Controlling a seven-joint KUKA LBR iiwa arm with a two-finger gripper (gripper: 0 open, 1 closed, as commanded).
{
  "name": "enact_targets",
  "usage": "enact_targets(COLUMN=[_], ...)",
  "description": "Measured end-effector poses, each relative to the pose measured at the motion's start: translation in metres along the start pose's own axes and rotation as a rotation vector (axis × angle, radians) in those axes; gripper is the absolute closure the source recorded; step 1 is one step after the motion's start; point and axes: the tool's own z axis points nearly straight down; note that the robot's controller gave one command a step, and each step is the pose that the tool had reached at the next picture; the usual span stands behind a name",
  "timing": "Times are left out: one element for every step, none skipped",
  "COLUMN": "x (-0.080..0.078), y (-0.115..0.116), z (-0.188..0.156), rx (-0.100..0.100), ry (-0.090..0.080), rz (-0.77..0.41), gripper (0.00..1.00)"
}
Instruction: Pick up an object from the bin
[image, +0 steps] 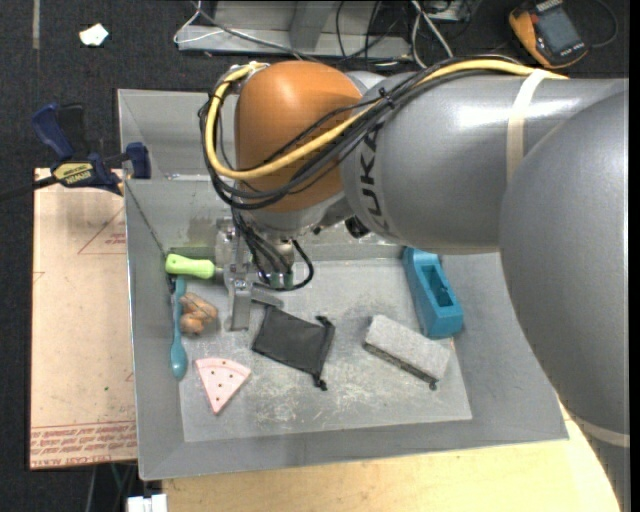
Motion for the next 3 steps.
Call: enact_targets(x=[-0.002, 0.003, 0.013], y=[-0.001, 0.014, -0.040], z=[-0.005, 0.010, -0.009], rx=[-0.001, -0.003, -0.004], ry=[-0.007, -0.008, -0.008], rz=[0.004, 0.028, 0.035], gripper=[0.00, 0.00, 0.00])
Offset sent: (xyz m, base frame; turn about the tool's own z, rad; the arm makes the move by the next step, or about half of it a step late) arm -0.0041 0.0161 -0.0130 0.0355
